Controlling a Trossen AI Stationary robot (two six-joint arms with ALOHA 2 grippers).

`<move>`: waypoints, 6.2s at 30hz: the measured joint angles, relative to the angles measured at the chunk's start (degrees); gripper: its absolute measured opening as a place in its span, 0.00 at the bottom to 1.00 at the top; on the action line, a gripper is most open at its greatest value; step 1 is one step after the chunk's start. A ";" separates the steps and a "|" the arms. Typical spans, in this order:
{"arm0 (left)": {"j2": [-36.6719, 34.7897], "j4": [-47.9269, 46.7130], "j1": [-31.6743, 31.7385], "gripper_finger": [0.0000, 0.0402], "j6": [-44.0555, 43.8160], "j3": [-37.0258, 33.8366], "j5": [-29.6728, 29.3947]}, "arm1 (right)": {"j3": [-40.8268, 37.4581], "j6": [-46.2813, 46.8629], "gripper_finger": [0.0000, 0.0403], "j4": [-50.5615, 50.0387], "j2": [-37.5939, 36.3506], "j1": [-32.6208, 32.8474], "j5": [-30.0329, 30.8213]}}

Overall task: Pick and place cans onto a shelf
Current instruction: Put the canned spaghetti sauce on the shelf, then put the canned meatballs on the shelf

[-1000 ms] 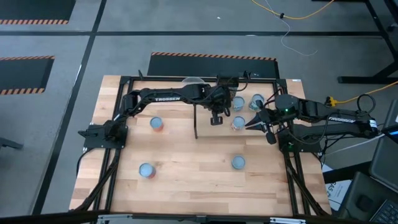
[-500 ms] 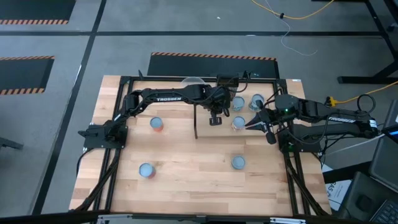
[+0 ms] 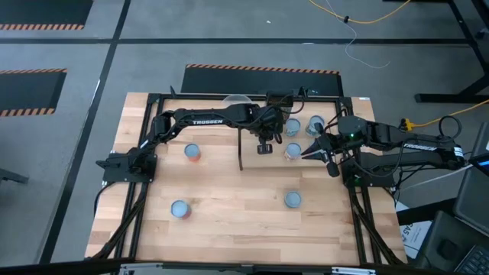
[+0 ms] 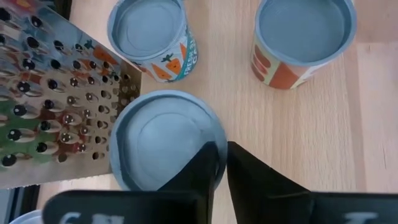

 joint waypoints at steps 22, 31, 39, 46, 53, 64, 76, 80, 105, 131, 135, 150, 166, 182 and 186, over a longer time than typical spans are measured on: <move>0.02 1.69 -0.76 0.24 -0.16 0.00 -0.07 | 0.00 0.00 0.15 -2.16 -0.01 -0.01 -0.01; 0.09 -2.45 -1.63 0.24 -0.20 8.83 -3.24 | 0.00 0.00 0.15 -2.16 -0.01 -0.01 0.00; -4.80 -12.41 -4.73 0.24 -0.14 16.78 -2.65 | 0.00 0.02 0.15 -2.23 0.00 -0.02 0.00; -11.45 -26.52 -7.50 0.24 -5.59 16.49 -3.24 | 0.00 0.02 0.15 -2.56 0.10 0.00 -0.02; -12.88 -41.41 -12.61 0.24 -11.99 16.44 -4.77 | 0.00 1.24 0.15 -2.99 0.50 0.04 -0.04; -19.77 -41.09 -17.09 0.24 -19.24 -3.73 -3.41 | 0.00 1.36 0.15 -2.97 0.49 0.04 -0.04; -47.27 -13.43 -16.87 0.24 -39.64 -52.62 -2.45 | 0.00 1.12 0.15 -2.84 0.48 0.07 -0.04; -49.56 -12.50 -16.87 0.24 -48.13 -60.81 -4.38 | 0.00 1.09 0.15 -2.81 0.48 0.07 -0.02; -49.40 -2.58 -10.67 0.24 -55.84 -67.32 -14.68 | 0.00 1.09 0.15 -2.78 0.48 0.07 -0.02; -48.50 1.39 -10.34 0.10 -57.24 -73.94 -15.09 | -0.02 1.11 0.15 -2.78 0.48 0.07 -0.02; -48.48 1.37 -10.58 0.02 -57.18 -73.89 -15.13 | -0.02 1.09 0.15 -2.78 0.48 0.07 -0.02; -48.28 12.82 -21.01 0.01 -45.47 -67.36 2.14 | -0.02 1.08 0.15 -2.78 0.48 0.06 -0.01; -43.47 55.41 -36.09 0.01 -24.07 -67.17 2.99 | -0.02 1.07 0.15 -2.66 0.50 0.05 -0.02; -26.82 38.57 -32.71 0.01 -7.61 -52.50 4.31 | -0.02 1.07 0.15 -2.21 0.50 0.04 -0.07; -24.89 33.88 -31.96 0.01 -7.60 -50.97 3.81 | -0.02 1.07 0.15 -2.23 0.50 0.06 -0.05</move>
